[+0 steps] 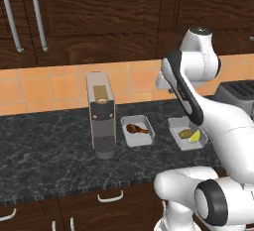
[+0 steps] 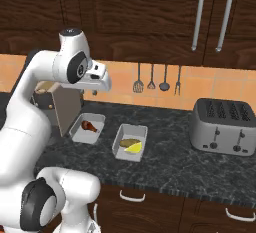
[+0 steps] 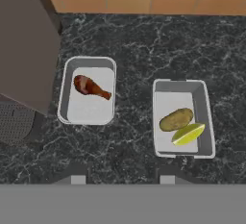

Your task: Take the meat container that has the chicken drumstick and place it on the second highest rack of the freezer. Then take the vegetable container that has the potato and lemon wedge and place it on the highest rack of the freezer.

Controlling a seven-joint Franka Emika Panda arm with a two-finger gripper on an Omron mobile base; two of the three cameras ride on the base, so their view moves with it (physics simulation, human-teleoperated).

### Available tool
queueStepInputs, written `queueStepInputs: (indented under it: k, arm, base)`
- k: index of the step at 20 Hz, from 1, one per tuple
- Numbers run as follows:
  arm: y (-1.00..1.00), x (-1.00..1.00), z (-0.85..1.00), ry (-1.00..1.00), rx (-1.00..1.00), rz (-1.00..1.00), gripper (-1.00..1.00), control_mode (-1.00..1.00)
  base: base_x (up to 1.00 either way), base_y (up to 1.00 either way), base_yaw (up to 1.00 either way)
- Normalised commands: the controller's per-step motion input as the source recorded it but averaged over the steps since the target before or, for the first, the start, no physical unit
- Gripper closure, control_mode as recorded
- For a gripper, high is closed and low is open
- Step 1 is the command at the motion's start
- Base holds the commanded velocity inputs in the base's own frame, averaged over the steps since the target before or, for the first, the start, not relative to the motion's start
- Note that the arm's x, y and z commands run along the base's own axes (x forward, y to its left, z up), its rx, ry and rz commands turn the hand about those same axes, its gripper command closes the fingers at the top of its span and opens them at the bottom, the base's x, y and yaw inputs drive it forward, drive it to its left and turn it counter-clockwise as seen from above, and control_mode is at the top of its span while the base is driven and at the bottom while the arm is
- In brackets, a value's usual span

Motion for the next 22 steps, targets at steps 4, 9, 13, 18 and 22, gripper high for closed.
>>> queueStepInputs:
  k: [4,9,13,18,22]
  arm:
    - [-0.57,-0.01,-0.59,0.17,0.05,-0.1,-1.0,-1.0]
    - [-1.0,-0.03,-1.0,0.35,0.23,-0.45,-1.0,-1.0]
    - [-0.98,-0.04,-1.0,0.21,0.19,-0.68,-1.0,-1.0]
    - [-0.56,-0.18,-0.89,0.1,0.15,-0.63,-1.0,-1.0]
    - [0.33,0.0,-0.55,0.12,-0.06,-0.11,-1.0,-1.0]
  base:
    - [0.0,0.0,0.0]
    - [0.0,0.0,0.0]
    - [0.0,0.0,0.0]
    - [0.0,0.0,0.0]
    - [0.0,0.0,0.0]
